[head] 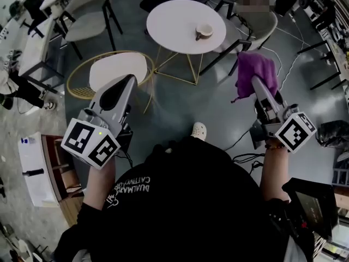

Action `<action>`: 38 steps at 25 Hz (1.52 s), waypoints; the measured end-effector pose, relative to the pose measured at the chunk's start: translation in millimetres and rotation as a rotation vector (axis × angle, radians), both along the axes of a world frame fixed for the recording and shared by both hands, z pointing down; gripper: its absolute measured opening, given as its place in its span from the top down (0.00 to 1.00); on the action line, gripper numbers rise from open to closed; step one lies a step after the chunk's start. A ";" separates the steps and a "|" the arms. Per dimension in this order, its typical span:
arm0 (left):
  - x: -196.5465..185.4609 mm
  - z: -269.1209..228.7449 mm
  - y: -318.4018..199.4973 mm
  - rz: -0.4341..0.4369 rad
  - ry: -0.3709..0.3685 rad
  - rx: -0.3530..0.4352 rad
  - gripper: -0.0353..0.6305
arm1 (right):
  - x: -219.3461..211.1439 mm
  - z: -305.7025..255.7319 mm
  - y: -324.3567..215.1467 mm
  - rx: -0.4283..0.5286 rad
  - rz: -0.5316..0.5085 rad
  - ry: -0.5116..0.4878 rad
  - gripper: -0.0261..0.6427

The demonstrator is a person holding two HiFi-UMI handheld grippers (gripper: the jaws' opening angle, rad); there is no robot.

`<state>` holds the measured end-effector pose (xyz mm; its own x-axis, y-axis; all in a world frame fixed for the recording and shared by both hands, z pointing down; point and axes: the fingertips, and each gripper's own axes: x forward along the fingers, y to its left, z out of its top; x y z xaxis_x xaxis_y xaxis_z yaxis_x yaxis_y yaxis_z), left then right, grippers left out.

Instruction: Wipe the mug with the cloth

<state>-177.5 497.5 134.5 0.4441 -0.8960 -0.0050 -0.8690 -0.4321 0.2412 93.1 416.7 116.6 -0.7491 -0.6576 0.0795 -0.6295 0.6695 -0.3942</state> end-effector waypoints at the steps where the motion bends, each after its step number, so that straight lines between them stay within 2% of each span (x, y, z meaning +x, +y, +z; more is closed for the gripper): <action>1: -0.3 -0.9 0.3 -0.002 -0.001 0.003 0.94 | 0.3 -0.3 0.2 -0.002 0.001 -0.008 0.81; 8: 11.2 1.1 -6.1 -0.004 -0.009 -0.015 0.94 | 16.6 4.7 -14.4 -0.035 0.022 -0.037 0.81; 15: 19.3 18.0 -42.5 -0.009 -0.016 -0.071 0.94 | 16.8 30.0 -54.3 -0.106 0.009 -0.070 0.81; 19: 28.4 27.4 -72.2 -0.001 -0.016 -0.103 0.94 | 15.9 46.2 -84.8 -0.146 -0.005 -0.085 0.81; 23: 48.3 46.5 -106.8 0.029 0.043 -0.174 0.94 | 19.8 66.5 -114.2 -0.178 -0.030 -0.078 0.81; 30: 82.1 84.3 -178.8 -0.008 0.062 -0.227 0.94 | 26.7 120.3 -176.6 -0.293 -0.104 -0.082 0.81; 34: 94.9 127.5 -231.5 -0.042 0.006 -0.298 0.94 | 15.6 163.1 -231.1 -0.353 -0.172 -0.091 0.81; 38: 107.6 167.2 -269.8 -0.047 0.006 -0.384 0.94 | 12.0 200.7 -274.2 -0.393 -0.214 -0.081 0.81</action>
<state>-69.9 227.7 301.6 0.4036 -0.8525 0.3321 -0.8837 -0.2692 0.3829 105.1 142.5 317.4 -0.8788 -0.4193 0.2277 -0.4503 0.5710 -0.6864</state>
